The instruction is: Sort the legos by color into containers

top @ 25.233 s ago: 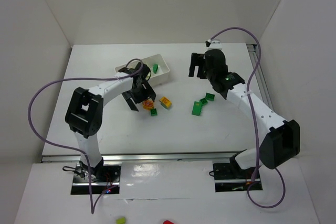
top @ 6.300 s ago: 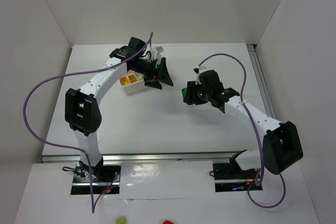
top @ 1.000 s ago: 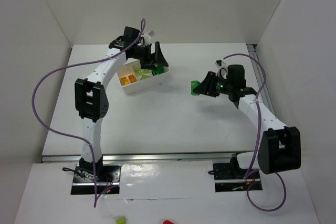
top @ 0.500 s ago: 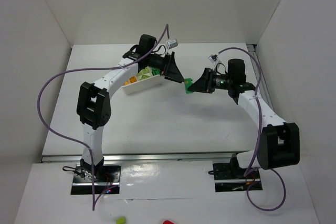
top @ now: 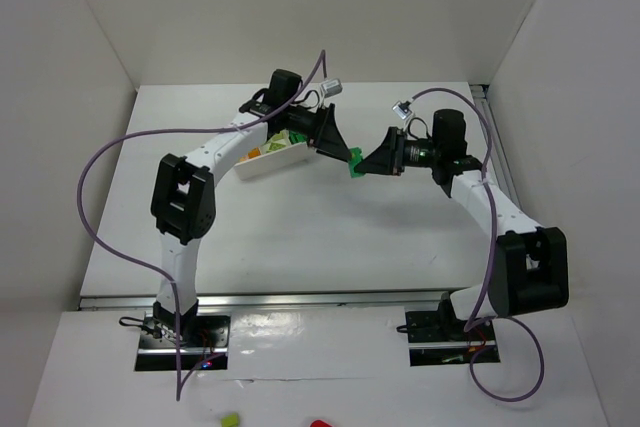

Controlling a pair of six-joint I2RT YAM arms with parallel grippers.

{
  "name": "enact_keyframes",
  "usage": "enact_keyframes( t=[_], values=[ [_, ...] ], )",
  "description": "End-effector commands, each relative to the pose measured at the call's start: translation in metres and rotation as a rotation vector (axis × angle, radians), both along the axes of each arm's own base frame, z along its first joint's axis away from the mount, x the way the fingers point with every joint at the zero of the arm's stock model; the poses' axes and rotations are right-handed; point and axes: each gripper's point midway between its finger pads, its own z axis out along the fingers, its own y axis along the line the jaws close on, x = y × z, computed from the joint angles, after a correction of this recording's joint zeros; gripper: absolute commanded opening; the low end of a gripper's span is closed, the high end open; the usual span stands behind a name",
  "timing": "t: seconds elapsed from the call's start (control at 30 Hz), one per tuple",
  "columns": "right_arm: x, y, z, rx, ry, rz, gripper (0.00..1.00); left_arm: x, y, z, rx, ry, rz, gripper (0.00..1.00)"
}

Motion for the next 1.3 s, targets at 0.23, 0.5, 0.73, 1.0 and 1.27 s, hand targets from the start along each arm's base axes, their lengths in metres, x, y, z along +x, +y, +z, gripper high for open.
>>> enact_keyframes(
  t=[0.23,0.5,0.73,1.0,1.27],
  values=[
    [0.003,0.007,0.019,0.016,-0.084,0.033,0.05,-0.012,-0.014,0.014,-0.067,-0.052,-0.086,0.03],
    [0.009,0.004,0.027,0.063,-0.086,0.018,0.58,-0.016,-0.011,0.005,-0.056,-0.031,-0.088,0.0],
    [0.01,0.0,0.033,0.113,-0.088,0.029,0.5,-0.015,-0.008,0.014,-0.081,-0.061,-0.097,0.0],
    [0.004,0.001,0.021,0.121,-0.047,0.058,0.38,-0.004,0.001,0.014,-0.089,-0.053,-0.071,0.0],
    [0.021,-0.001,-0.017,0.078,0.026,-0.029,0.24,0.011,0.008,-0.019,-0.047,0.003,-0.024,0.0]
  ],
)
